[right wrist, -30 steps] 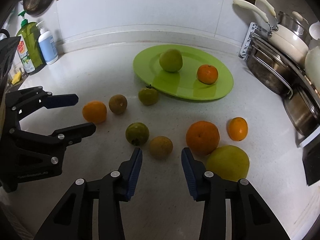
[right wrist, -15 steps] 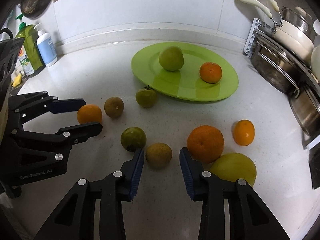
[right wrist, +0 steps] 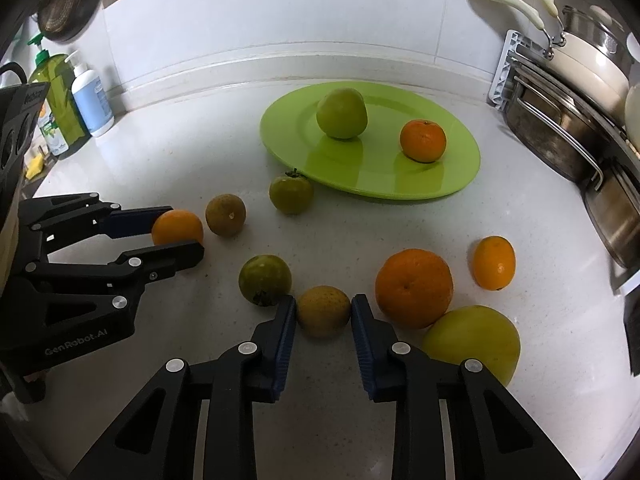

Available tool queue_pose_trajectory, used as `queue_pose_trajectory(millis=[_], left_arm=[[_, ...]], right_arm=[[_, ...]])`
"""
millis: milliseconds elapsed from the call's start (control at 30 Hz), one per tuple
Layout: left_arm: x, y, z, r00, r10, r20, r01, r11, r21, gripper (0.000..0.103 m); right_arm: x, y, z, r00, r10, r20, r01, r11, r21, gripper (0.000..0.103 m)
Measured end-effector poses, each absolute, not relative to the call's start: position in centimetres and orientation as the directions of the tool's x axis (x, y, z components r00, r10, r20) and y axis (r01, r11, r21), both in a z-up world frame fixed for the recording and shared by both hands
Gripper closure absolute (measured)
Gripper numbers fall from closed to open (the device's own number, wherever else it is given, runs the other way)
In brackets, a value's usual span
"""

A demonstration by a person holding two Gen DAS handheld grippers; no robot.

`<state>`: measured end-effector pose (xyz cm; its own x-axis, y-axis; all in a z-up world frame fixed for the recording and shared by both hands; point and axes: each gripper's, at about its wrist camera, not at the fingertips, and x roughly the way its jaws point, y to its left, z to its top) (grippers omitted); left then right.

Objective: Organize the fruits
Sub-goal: 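Grasp a small brown-yellow fruit with right gripper while left grasps a large orange, then carry both fruits over the plate and open right gripper onto it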

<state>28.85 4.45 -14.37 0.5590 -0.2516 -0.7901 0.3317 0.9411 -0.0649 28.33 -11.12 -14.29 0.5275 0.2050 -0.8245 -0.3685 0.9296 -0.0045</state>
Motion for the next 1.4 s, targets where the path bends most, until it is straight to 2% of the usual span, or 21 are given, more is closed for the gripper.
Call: queue_pose_trajectory(millis=[367, 800, 1400], left_arm=[[26.8, 4.8, -11.7, 0.594, -0.277, -0.755, 0.324, 0.942, -0.091, 0.067], [23.3, 4.4, -7.2, 0.655, -0.31, -0.689, 0.336, 0.936, -0.103, 0.067], [24.1, 2.8, -2.1, 0.755, -0.304, -0.581, 0.352, 0.935, -0.033, 0.067]], right_arm=[[26.7, -11.3, -12.0, 0.565, 0.225, -0.794, -0.351, 0.936, 0.016, 0.074], [23.0, -12.2, -7.2, 0.677, 0.212, -0.705, -0.32, 0.947, -0.023, 0.074], [23.4, -14.0, -1.7, 0.793, 0.207, -0.572, -0.271, 0.962, -0.027, 0.074]])
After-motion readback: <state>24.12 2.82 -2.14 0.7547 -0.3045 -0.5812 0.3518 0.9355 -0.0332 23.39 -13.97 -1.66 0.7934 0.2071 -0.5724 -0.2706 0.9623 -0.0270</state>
